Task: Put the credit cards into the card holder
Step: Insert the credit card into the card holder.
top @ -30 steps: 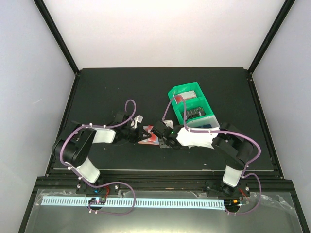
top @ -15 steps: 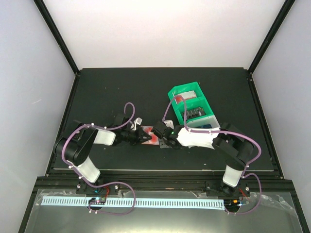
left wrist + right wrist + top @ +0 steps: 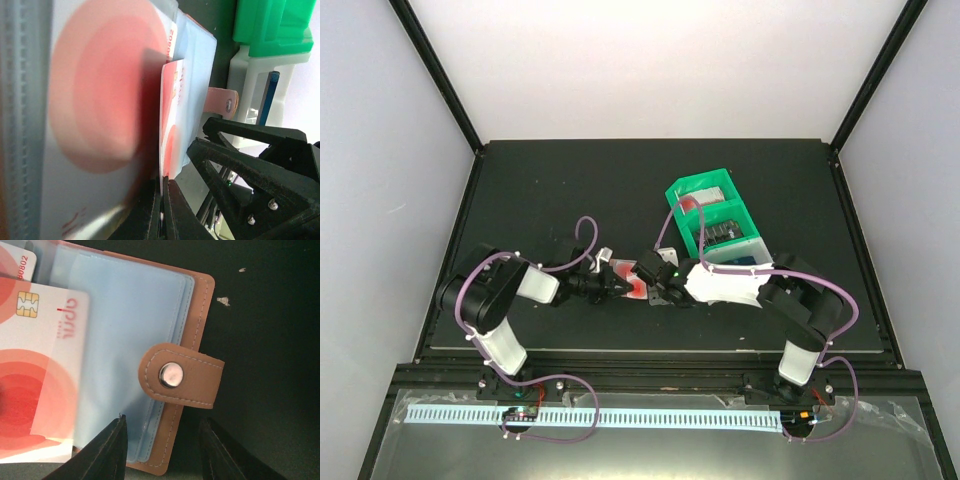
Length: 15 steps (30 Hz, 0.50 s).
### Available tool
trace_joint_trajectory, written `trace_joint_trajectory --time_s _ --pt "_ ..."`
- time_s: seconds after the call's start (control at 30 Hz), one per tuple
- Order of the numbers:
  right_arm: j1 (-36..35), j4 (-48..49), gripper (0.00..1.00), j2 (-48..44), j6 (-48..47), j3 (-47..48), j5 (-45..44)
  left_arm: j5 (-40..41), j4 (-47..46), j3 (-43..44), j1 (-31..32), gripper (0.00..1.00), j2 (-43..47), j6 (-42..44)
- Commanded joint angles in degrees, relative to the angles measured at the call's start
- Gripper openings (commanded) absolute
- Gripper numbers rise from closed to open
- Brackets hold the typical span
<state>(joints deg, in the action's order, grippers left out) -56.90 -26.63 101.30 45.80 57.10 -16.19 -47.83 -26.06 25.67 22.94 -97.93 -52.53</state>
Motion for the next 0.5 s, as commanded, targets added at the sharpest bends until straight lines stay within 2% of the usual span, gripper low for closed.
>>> trace_joint_trajectory --time_s 0.0,0.1,0.23,0.47 --pt "-0.03 -1.86 0.41 0.28 0.45 -1.39 0.53 1.3 1.46 1.78 -0.13 0.02 -1.63 0.45" --pt "-0.05 -1.74 0.41 0.56 0.27 -1.16 0.71 1.81 3.96 3.63 -0.09 0.02 -1.87 2.28" --pt "-0.05 -1.71 0.41 0.19 0.3 -1.32 0.5 6.5 10.95 6.29 0.87 0.05 -0.45 7.42" --pt "-0.04 -2.09 0.41 -0.15 0.74 -1.61 -0.02 8.3 11.29 7.07 2.02 0.04 -1.29 7.97"
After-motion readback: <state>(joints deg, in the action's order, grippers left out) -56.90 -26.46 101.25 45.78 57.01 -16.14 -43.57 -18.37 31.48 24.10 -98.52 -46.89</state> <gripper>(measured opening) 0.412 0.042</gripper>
